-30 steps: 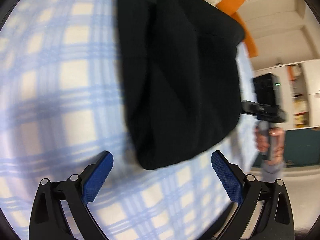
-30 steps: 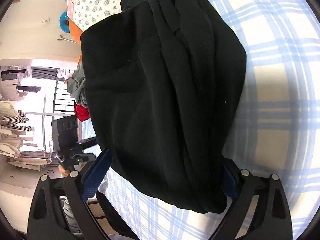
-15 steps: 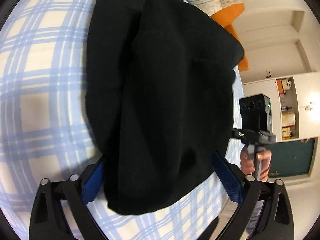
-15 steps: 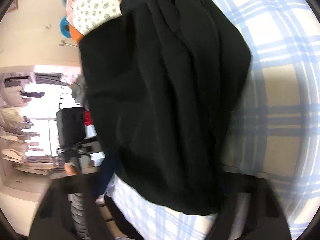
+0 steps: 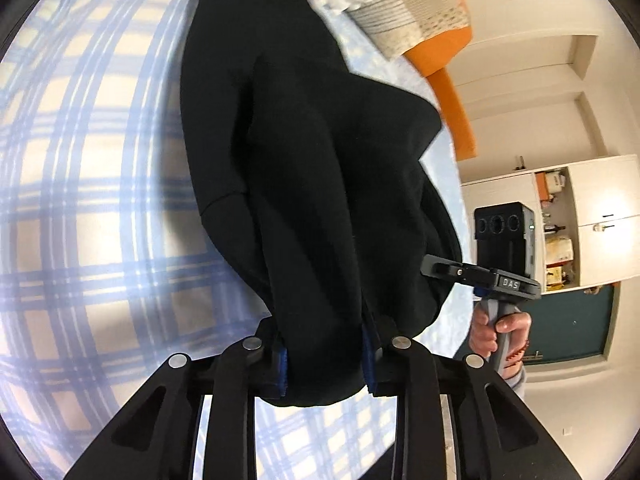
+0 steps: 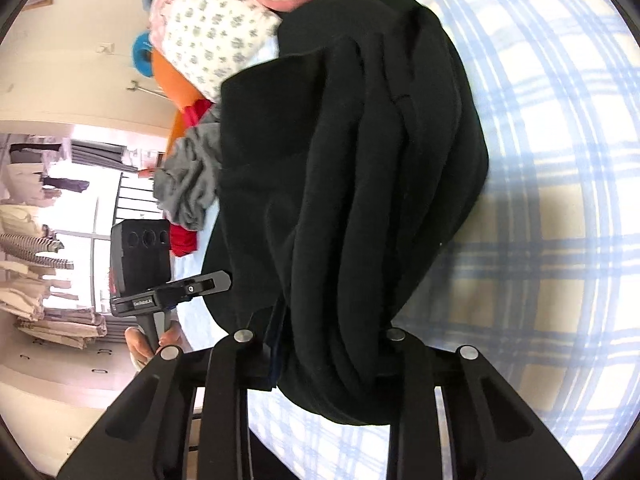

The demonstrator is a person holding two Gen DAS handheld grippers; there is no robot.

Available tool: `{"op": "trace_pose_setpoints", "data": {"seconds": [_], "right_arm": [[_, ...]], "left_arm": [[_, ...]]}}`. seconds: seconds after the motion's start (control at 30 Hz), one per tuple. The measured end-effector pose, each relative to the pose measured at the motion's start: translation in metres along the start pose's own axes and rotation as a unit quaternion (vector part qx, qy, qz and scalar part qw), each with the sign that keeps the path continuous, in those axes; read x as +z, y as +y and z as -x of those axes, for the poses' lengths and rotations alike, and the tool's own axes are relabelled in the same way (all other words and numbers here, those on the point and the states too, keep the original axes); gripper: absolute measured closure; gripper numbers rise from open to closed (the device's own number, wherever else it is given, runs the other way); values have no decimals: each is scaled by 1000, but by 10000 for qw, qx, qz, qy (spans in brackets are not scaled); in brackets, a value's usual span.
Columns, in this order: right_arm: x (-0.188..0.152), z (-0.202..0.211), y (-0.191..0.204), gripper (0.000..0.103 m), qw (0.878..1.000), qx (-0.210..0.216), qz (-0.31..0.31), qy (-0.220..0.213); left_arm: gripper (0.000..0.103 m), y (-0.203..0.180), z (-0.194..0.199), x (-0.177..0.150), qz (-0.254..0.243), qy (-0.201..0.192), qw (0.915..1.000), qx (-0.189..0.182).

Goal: Fold large clothes

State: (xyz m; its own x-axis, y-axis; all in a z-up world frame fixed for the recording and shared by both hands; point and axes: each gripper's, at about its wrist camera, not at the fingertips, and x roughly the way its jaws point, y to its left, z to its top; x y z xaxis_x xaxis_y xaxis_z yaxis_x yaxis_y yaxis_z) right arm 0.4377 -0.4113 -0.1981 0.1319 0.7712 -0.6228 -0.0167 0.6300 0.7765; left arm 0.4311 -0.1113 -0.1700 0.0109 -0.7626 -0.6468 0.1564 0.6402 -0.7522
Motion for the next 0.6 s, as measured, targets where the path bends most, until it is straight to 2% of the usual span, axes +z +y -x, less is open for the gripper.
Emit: {"op": "trace_pose_setpoints", "data": {"seconds": [0.1,0.23,0.33,0.5,0.6], "right_arm": [[-7,12,18,75,9996,224,125,-86],[-26,27,43,76,9981,441,418,-67],[-40,35,44,76,9972,614,418,2],[-61,26,23,76,9952,959,30,193],[-72,16,-2,75,9907,1244,-472,274]], "left_arm": [[74,-15,20,-8,-93,-124,9998,-149],[74,-31,36,-27,-272,-86,9994,-219],[74,-32,45,-48,-279,-40,9990,-355],[74,-7,39,-81,144,42,9970,-765],[74,24,26,-93,670,70,9919,-1076]]}}
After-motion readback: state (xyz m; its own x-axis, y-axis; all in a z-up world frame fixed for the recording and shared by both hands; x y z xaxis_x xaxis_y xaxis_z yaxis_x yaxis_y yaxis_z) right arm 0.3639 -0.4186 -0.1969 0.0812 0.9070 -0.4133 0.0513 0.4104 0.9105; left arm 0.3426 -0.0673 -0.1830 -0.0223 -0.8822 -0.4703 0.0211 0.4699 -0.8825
